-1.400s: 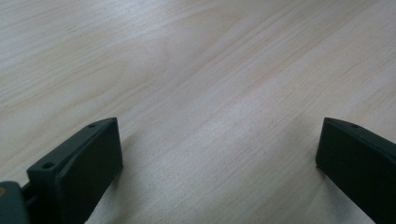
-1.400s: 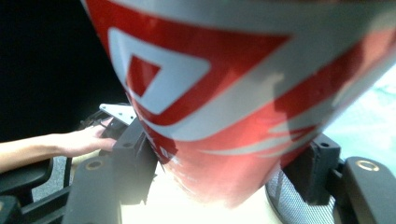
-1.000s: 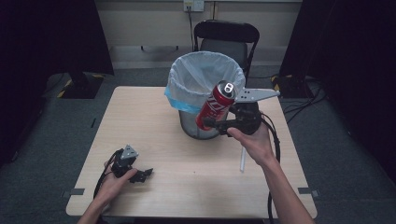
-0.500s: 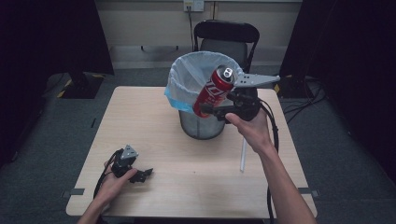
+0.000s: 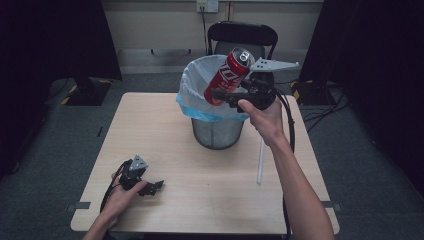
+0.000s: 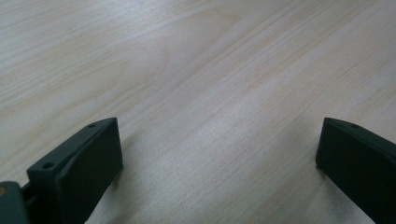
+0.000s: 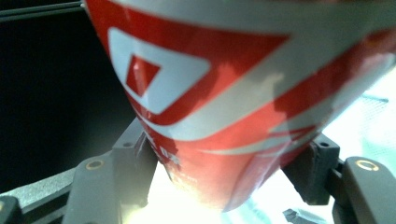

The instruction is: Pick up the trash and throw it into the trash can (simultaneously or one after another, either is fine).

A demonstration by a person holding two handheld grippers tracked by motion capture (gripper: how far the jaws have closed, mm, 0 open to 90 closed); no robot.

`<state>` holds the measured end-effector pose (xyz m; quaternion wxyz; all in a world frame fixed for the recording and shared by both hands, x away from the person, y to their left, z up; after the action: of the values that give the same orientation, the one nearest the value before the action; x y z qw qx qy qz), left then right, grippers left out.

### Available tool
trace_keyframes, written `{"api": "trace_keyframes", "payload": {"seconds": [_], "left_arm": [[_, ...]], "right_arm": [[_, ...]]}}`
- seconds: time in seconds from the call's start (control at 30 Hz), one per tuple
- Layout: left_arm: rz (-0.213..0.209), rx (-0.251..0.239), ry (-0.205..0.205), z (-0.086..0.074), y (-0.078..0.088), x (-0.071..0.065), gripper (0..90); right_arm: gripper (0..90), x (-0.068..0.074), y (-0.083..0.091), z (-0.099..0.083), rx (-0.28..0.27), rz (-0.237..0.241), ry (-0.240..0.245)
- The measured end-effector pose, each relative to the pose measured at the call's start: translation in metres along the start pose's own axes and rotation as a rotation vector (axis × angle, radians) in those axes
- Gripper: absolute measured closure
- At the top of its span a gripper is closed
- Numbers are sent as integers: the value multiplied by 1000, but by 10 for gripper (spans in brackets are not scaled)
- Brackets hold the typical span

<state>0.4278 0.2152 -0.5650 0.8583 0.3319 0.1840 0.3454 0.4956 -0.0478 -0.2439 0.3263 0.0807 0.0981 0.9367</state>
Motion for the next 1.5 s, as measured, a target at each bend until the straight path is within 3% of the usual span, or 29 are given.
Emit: {"api": "trace_keyframes", "payload": {"seconds": [0.17,0.33,0.63,0.87,1.1,1.5], "left_arm": [[-1,2,-2,0,0,0,0],[-1,2,-1,0,0,0,0],[0,-3,1,0,0,0,0],[0,-3,1,0,0,0,0],[0,-3,1,0,0,0,0],[0,-2,1,0,0,0,0]], "right_arm": [[345,-8,-8,5,-8,-14,-21],[346,-21,-15,9,-23,-58,-39],[342,-49,-29,11,19,-140,-61],[338,-64,-38,3,50,-178,-85],[303,-75,-41,-6,98,-213,-92],[247,-80,-40,-8,91,-225,-107]]}}
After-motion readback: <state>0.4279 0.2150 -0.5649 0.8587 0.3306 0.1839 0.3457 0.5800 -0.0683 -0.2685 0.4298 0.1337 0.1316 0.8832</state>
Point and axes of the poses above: each handheld gripper's, and its own axes: y roughly backward along the jaws, z roughly out of its top, x roughly to its left, the point moved 9 cm from there along -y, roughly forward along the jaws, and after that the axes turned 7 degrees about -z, right-handed, at the moved point
